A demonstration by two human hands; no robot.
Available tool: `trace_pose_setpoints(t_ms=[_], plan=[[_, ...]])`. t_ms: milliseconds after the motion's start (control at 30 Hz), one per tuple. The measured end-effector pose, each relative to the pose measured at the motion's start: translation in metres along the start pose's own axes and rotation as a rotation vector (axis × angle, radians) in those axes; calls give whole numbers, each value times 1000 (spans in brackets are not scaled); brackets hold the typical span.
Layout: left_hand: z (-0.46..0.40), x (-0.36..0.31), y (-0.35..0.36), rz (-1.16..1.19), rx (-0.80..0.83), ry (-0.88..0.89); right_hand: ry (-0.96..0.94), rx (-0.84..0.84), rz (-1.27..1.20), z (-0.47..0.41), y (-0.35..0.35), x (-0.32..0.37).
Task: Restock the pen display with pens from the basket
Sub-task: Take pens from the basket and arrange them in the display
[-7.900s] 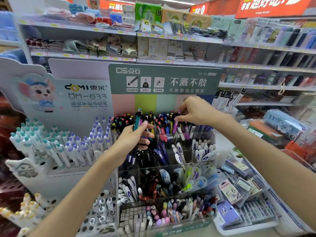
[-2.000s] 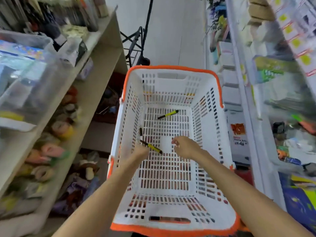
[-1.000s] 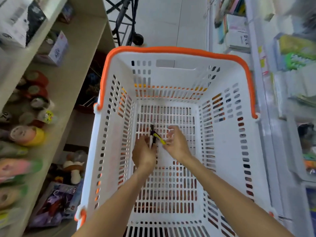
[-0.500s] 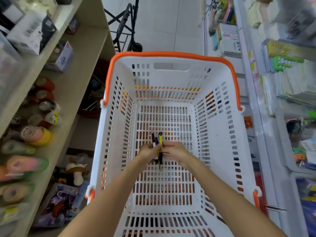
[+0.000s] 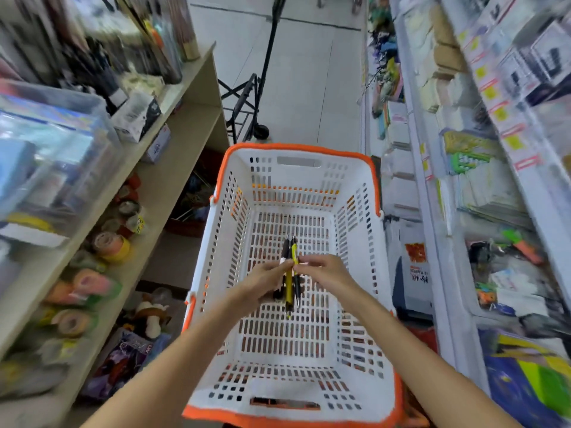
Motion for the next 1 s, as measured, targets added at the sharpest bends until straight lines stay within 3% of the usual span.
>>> trace_pose_setpoints(t_ms=[267,400,500,633,700,767,867,933,1000], plan=[[70,-26,-13,31,-81,87,-177,57,-7,41,-13,53],[94,-27,-26,-56,-110,95,-144,304,89,57,-3,59],[103,-26,-37,-99,-151,102,17,453,-101,70,0,63],[113,-30,-28,-36,-73,157,-105,172,-60,66,-2,68],[115,-37,-32,-138,-167,246,-109,90,-71,64,2,65],[112,-50,-47,-323,-332,441,-24,30,-170,61,-1,62],[124,-76,-69,-874,-639,912,199,81,-434,62,-9,63],[145,-86,-56,-1160,-659,1373,287,257,-459,69,-5,62],[171,-84,-36,-1306,-590,1770,320,436,-404,77,6,58]])
Point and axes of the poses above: each hand's wrist, its own z-axis away from the middle knuckle, its own y-axis out of the palm, x = y × z, the point moved 8 cm from there along -z, towards the middle knuckle, and after that the axes turned 14 degrees about -x, right-handed, at the moved point
